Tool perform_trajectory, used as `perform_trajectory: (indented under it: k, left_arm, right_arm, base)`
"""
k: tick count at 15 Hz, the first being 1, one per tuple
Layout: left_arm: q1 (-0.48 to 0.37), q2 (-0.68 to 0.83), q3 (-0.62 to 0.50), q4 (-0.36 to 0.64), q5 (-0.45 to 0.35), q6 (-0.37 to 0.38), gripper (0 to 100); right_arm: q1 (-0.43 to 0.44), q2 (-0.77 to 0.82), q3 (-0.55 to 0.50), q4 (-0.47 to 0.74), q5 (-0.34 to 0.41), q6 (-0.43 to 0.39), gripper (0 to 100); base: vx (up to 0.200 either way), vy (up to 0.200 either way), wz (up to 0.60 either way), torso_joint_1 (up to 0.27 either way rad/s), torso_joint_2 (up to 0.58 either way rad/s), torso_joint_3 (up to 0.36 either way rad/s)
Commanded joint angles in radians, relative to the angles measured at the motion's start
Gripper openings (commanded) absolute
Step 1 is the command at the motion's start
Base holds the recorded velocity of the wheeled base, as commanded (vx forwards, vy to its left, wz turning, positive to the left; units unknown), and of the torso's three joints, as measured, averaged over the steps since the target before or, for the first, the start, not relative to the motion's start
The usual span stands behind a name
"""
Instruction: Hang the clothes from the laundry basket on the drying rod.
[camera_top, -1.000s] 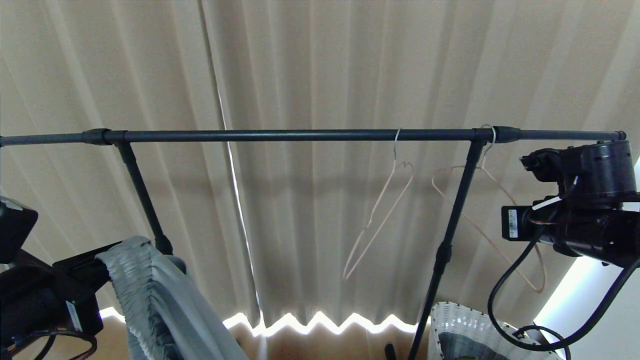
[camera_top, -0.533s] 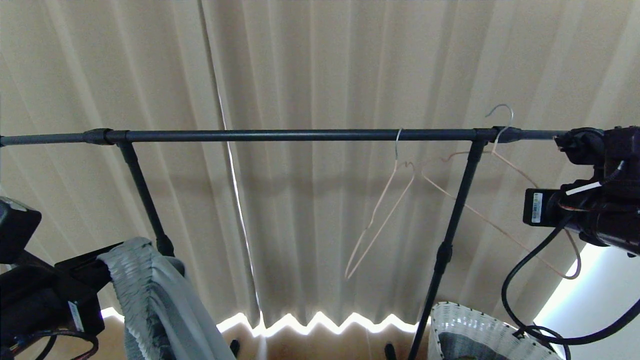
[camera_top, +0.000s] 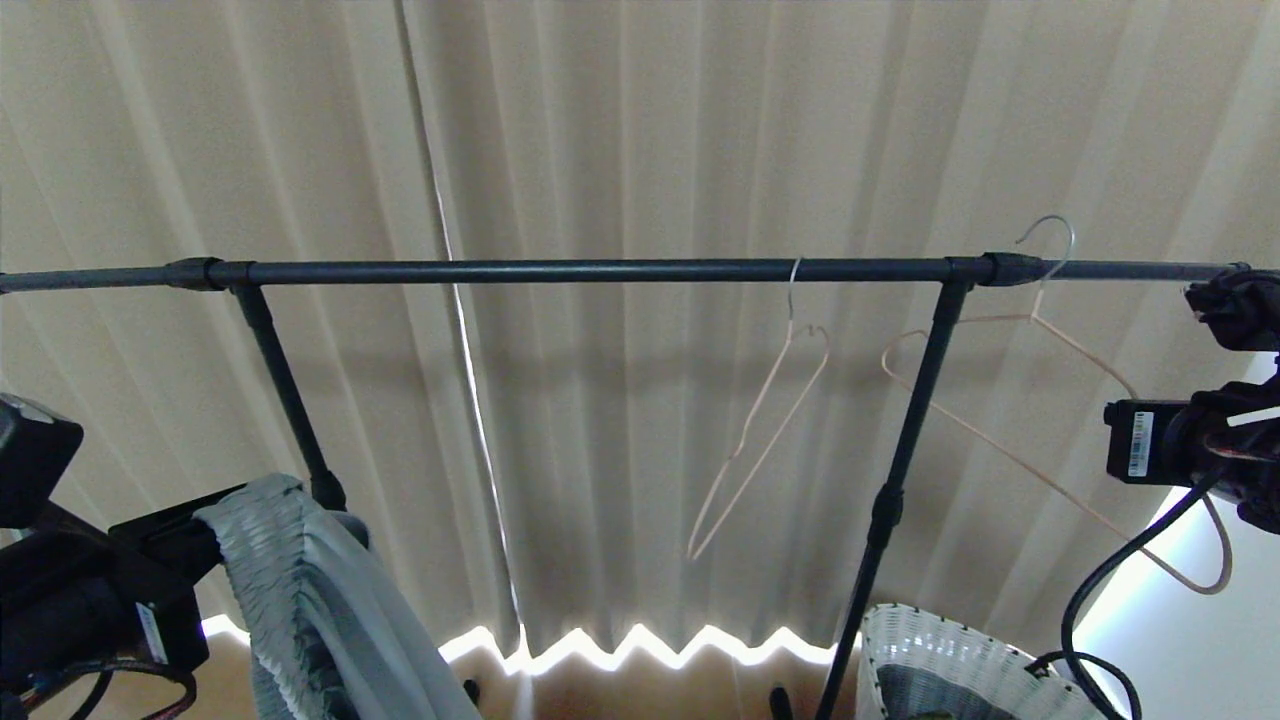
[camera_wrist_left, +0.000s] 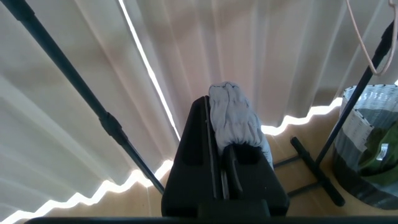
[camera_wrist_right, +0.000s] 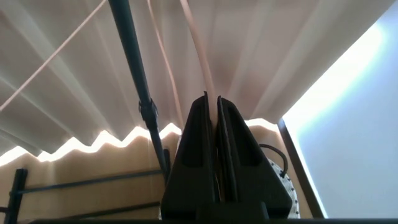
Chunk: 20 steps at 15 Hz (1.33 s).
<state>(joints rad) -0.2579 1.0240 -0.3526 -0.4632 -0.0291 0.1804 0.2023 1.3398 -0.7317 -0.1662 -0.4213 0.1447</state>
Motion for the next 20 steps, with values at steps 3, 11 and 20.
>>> perform_trajectory:
  k: [3, 11, 20]
  left_arm:
    - [0.0, 0.001, 0.001, 0.0, 0.0, 0.001, 0]
    - [0.0, 0.002, 0.001, 0.0, 0.0, 0.002, 0]
    - [0.012, 0.002, 0.0, 0.0, 0.0, 0.002, 0]
  right_arm:
    - [0.0, -0.027, 0.035, -0.061, 0.004, -0.004, 0]
    - [0.0, -0.1, 0.14, -0.145, 0.006, -0.073, 0]
    - [0.0, -0.113, 0.14, -0.147, 0.006, -0.089, 0]
  base:
    - [0.0, 0.0, 0.0, 0.0, 0.0, 0.0]
    - [0.0, 0.0, 0.0, 0.0, 0.0, 0.0]
    - [-0.156, 0.0, 0.0, 0.003, 0.0, 0.003]
